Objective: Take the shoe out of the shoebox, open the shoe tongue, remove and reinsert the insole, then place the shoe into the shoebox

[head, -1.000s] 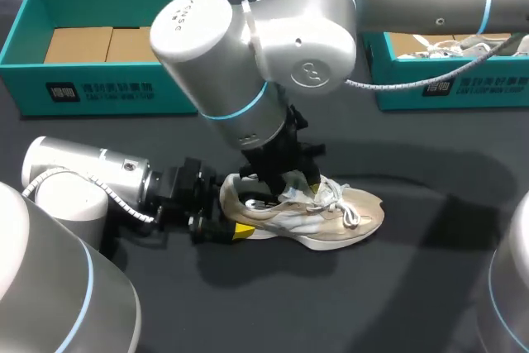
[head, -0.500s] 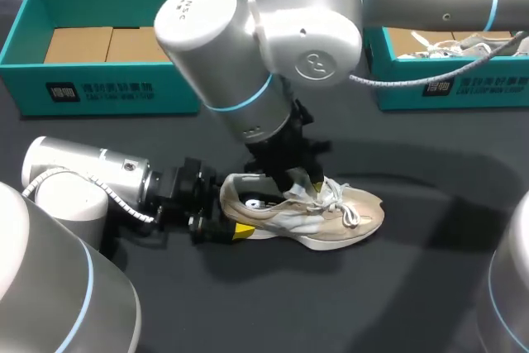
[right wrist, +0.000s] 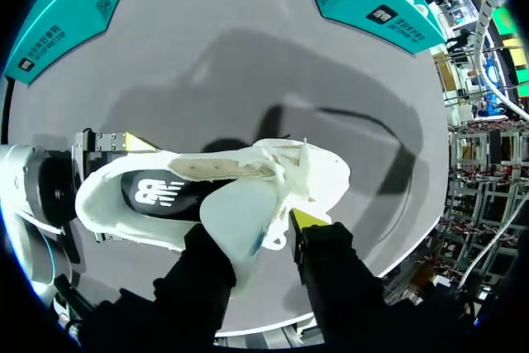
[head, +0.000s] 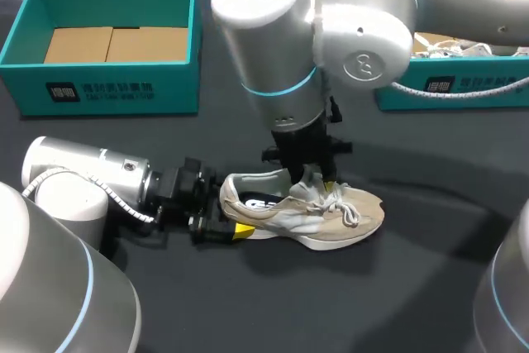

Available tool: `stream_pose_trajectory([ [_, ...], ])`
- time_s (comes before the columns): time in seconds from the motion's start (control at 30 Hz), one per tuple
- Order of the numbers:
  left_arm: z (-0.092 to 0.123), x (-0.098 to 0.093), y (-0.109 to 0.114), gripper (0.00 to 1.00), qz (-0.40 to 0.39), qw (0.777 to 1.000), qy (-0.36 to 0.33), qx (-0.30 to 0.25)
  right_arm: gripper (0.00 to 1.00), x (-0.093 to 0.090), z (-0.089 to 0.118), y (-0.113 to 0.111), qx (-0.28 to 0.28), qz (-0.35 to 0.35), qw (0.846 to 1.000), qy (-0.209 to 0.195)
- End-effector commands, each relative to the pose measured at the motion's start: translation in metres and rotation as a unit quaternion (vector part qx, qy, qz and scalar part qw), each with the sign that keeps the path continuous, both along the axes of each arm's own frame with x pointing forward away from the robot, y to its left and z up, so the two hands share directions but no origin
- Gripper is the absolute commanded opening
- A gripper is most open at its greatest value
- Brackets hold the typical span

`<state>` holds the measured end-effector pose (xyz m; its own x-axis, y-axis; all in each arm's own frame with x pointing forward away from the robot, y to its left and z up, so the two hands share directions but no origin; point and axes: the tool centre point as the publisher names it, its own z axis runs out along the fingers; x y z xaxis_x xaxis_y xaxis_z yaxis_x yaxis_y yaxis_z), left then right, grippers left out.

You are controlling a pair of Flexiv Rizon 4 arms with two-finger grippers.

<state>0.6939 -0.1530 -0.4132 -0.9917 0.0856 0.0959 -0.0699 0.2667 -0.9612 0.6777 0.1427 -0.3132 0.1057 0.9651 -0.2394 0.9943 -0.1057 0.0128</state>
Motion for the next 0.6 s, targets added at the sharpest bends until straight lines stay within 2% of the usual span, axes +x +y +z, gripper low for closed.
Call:
stream_pose_trajectory([
  [0.03,-0.006,-0.003,-0.001,0.0,0.001,1.0,0.0,0.0,0.21,-0.01,0.001,0.004,-0.004,-0.204,0.977,-0.056],
  [0.13,-0.006,-0.003,-0.001,0.0,0.001,1.0,0.0,0.0,0.0,-0.013,0.005,0.006,-0.006,-0.205,0.977,-0.052],
  [0.27,-0.006,-0.003,-0.001,0.0,0.001,1.0,0.0,0.0,0.0,-0.012,0.01,0.003,0.001,-0.188,0.981,-0.042],
  [0.33,-0.006,-0.003,-0.001,0.0,0.001,1.0,0.0,0.0,0.0,-0.008,0.01,-0.004,0.029,-0.137,0.99,-0.026],
  [0.37,-0.006,-0.003,-0.001,0.0,0.001,1.0,0.0,0.0,0.0,-0.006,0.009,-0.01,0.055,-0.121,0.991,-0.035],
  [0.4,-0.006,-0.003,-0.001,0.0,0.001,1.0,0.0,0.0,0.0,-0.004,0.007,-0.02,0.07,-0.109,0.991,-0.025],
  [0.6,-0.006,-0.003,-0.001,0.0,0.001,1.0,0.0,0.0,0.0,-0.004,0.007,-0.02,0.07,-0.109,0.991,-0.025],
])
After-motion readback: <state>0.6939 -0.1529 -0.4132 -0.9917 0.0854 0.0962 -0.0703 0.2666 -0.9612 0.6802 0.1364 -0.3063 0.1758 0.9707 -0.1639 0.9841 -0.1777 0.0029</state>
